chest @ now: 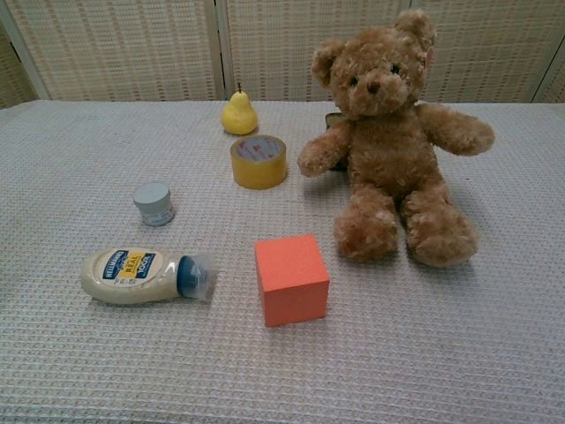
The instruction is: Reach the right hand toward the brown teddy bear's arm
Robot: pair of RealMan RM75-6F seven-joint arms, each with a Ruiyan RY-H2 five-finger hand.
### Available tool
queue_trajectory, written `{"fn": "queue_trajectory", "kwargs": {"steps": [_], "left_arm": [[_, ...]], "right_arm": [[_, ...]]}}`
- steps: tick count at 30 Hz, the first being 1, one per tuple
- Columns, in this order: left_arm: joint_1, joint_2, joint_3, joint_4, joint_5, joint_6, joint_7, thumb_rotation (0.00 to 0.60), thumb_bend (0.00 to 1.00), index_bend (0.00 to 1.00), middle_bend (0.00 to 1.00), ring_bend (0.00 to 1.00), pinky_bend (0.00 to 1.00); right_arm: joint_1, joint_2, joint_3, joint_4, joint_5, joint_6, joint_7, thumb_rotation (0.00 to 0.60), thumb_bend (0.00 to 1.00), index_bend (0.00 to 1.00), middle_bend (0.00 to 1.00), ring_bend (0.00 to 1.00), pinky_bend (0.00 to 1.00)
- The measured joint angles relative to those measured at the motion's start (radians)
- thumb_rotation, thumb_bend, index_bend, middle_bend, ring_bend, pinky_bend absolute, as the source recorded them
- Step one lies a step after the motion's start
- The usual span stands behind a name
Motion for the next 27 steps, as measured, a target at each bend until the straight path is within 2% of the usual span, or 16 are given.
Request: {"fn": "queue_trajectory", "kwargs": {"steps": [12,16,22,27], "left_arm": [[0.000,-0.001,-0.001,0.000,0.003,0.003,0.004,0.600,0.48,0.33,0.47,0.45,0.61],[-0.003,-0.003,-0.004,0.011,-0.003,-0.003,-0.009,0.600,0.48,0.33,0.47,0.45,0.61],[-0.003,0.001,-0.003,0.012,-0.012,-0.009,-0.015,0.600,0.48,0.34,0.47,0.45,0.61],[0.007,0.013,-0.002,-0.003,0.000,0.019,-0.029,0.600,0.48,0.34,0.47,0.45,0.61]], "right_arm": [[0.020,-0.009,0.014,-0.003,0.018,-0.027,0.019,0.600,0.18,0.20,0.26,0.07,0.38],[0.023,-0.049,0.037,0.019,0.021,-0.005,0.018,0.600,0.18,0.21,0.26,0.07,0.38],[0.041,-0.107,0.070,0.065,0.029,0.000,0.012,0.600,0.18,0.16,0.26,0.08,0.38],[0.086,-0.212,0.123,0.157,0.054,-0.020,0.002,0.600,0.18,0.19,0.27,0.17,0.37]]}}
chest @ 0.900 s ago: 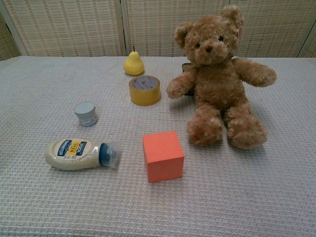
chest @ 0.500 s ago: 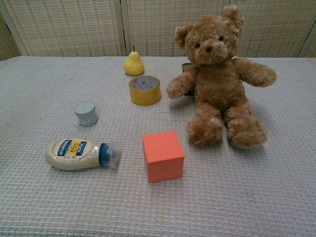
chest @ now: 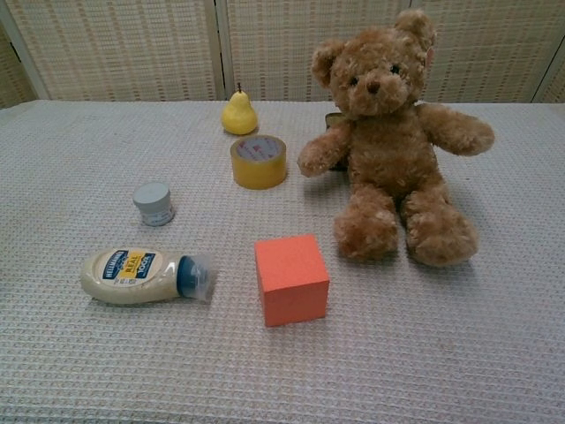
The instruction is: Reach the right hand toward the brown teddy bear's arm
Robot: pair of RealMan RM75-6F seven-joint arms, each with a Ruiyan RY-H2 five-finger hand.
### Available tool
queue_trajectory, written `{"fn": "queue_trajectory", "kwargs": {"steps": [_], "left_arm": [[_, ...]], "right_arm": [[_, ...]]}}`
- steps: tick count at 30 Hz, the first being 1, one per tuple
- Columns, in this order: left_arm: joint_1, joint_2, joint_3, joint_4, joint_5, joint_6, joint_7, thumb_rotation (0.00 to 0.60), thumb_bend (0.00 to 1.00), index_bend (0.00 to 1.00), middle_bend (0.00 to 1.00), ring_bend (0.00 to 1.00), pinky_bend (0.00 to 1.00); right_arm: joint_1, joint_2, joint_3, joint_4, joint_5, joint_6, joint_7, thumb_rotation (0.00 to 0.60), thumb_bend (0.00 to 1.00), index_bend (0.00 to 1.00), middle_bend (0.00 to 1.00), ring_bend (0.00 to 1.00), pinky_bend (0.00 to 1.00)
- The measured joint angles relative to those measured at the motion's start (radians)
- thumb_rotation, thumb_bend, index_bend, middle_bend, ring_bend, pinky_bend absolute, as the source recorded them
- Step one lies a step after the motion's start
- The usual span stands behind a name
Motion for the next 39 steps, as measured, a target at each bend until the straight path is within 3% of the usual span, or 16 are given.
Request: {"fn": "queue_trajectory", "kwargs": {"steps": [7,10,22,39], "left_arm": [[-0.002,0.001,0.001,-0.002,-0.006,-0.016,0.005,0.600,0.48,0.34,0.47,0.45,0.61],[-0.003,0.002,0.000,-0.002,-0.005,-0.015,0.006,0.600,0.48,0.34,0.47,0.45,0.61],[-0.004,0.004,-0.001,-0.003,-0.011,-0.020,-0.001,0.600,0.48,0.34,0.47,0.45,0.61],[-0.005,0.005,0.000,-0.005,-0.009,-0.022,0.000,0.600,0.48,0.34,0.47,0.45,0.61]], "right_arm": [[0.119,-0.204,0.135,0.221,0.063,-0.021,-0.040,0.600,0.18,0.26,0.32,0.21,0.37],[0.163,-0.256,0.166,0.296,0.087,-0.037,-0.045,0.600,0.18,0.27,0.32,0.22,0.37],[0.272,-0.392,0.180,0.480,0.132,-0.111,-0.123,0.600,0.18,0.29,0.32,0.22,0.37],[0.392,-0.593,0.207,0.819,0.180,-0.113,-0.093,0.600,0.18,0.32,0.33,0.22,0.42]]}}
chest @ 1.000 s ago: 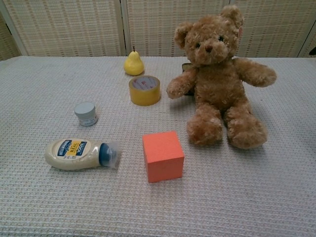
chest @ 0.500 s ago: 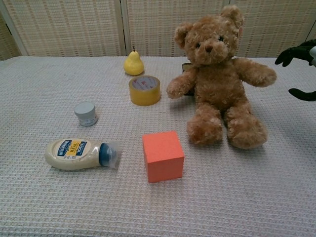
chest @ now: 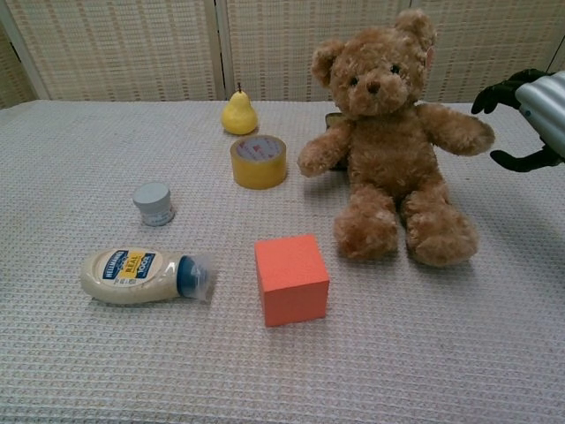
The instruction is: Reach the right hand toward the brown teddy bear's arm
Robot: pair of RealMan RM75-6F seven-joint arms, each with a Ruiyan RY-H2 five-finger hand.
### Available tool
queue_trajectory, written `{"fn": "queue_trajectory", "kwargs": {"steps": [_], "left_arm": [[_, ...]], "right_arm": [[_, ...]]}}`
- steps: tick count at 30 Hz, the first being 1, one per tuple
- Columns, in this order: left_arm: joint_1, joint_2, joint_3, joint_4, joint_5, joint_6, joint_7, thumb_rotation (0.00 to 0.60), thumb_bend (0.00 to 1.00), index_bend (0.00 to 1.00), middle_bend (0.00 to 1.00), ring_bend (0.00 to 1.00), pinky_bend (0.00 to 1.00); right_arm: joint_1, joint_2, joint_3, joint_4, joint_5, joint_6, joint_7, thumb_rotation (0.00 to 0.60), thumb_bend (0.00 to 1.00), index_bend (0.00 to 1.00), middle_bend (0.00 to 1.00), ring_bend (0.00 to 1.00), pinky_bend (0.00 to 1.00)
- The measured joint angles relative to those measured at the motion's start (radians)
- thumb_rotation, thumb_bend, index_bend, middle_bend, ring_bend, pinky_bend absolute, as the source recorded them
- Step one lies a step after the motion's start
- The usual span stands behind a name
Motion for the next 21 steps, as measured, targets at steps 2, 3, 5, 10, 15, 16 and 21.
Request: {"fn": "queue_trajectory", "kwargs": {"steps": [2,3,5,10,15,16,21], "left_arm": [[0.000,0.000,0.001,0.000,0.001,0.000,-0.001,0.600,0.48,0.34,0.47,0.45,0.61],[0.000,0.000,0.001,0.000,0.000,-0.001,-0.002,0.600,0.48,0.34,0.47,0.45,0.61],[0.000,0.001,0.001,0.000,0.000,-0.002,-0.004,0.600,0.48,0.34,0.47,0.45,0.61],[0.001,0.003,0.002,-0.001,0.004,0.001,-0.010,0.600,0.48,0.34,0.47,0.45,0.61],[0.001,0.005,0.004,-0.001,0.009,0.002,-0.015,0.600,0.48,0.34,0.47,0.45,0.61],[0.001,0.005,0.004,0.000,0.009,0.002,-0.016,0.600,0.48,0.34,0.47,0.45,0.61],[0.000,0.006,0.006,0.000,0.011,0.000,-0.018,0.600,0.48,0.34,0.47,0.45,0.61]], "right_arm": [[0.013,-0.026,-0.001,0.046,0.005,0.000,0.009,0.600,0.18,0.33,0.33,0.22,0.42],[0.018,-0.036,-0.002,0.064,0.007,0.000,0.013,0.600,0.18,0.33,0.33,0.22,0.42],[0.029,-0.060,-0.005,0.104,0.011,0.000,0.021,0.600,0.18,0.33,0.33,0.22,0.42],[0.048,-0.106,-0.016,0.179,0.019,0.003,0.038,0.600,0.18,0.35,0.35,0.25,0.46],[0.066,-0.145,-0.018,0.250,0.027,0.018,0.044,0.600,0.18,0.43,0.41,0.31,0.53],[0.070,-0.155,-0.018,0.269,0.029,0.023,0.045,0.600,0.18,0.45,0.42,0.33,0.54],[0.089,-0.189,-0.017,0.344,0.039,0.046,0.045,0.600,0.18,0.55,0.48,0.38,0.59]]}}
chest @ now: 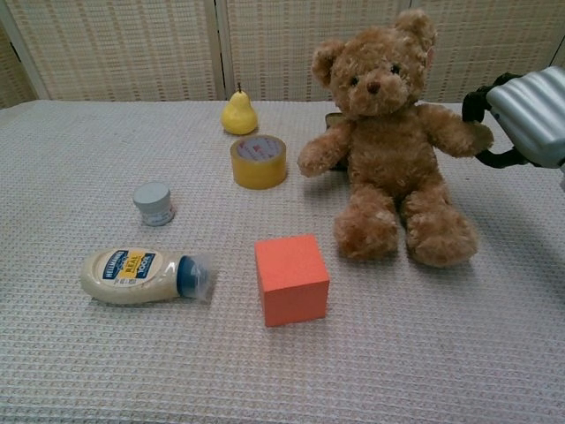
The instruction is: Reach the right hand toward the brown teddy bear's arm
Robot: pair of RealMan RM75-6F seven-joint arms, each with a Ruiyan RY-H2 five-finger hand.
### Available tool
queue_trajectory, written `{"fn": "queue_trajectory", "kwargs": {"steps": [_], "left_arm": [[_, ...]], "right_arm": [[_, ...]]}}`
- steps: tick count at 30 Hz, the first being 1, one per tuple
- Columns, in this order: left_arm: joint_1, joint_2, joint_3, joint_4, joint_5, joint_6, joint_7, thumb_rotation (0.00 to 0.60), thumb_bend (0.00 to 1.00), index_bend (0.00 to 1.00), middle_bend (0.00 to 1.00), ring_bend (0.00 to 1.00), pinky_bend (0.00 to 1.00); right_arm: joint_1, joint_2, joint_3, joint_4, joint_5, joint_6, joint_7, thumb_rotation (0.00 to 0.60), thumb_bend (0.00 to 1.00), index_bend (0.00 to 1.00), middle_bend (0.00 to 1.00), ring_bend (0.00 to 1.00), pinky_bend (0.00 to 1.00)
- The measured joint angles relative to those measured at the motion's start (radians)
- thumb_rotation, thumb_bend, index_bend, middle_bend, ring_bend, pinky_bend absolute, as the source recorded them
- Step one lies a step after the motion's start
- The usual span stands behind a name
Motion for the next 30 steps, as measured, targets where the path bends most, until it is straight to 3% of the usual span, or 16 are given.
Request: {"fn": "queue_trajectory", "kwargs": {"steps": [5,12,22,30], "left_arm": [[0.000,0.000,0.001,-0.001,0.004,0.000,0.000,0.600,0.48,0.34,0.47,0.45,0.61],[-0.001,0.001,0.002,-0.003,0.005,-0.001,0.002,0.600,0.48,0.34,0.47,0.45,0.61],[-0.001,0.001,0.004,-0.003,0.005,-0.003,0.002,0.600,0.48,0.34,0.47,0.45,0.61],[0.000,0.002,0.004,-0.005,0.008,0.000,0.002,0.600,0.48,0.34,0.47,0.45,0.61]], "right_arm": [[0.024,-0.021,0.003,0.051,0.018,0.015,-0.003,0.600,0.19,0.59,0.50,0.39,0.60],[0.042,-0.024,0.013,0.043,0.041,0.032,0.007,0.600,0.19,0.59,0.50,0.39,0.60],[0.012,-0.025,-0.030,0.057,0.039,-0.033,0.022,0.600,0.19,0.59,0.50,0.39,0.60],[0.036,-0.015,-0.003,0.045,0.060,0.049,0.023,0.600,0.19,0.59,0.50,0.39,0.60]]}}
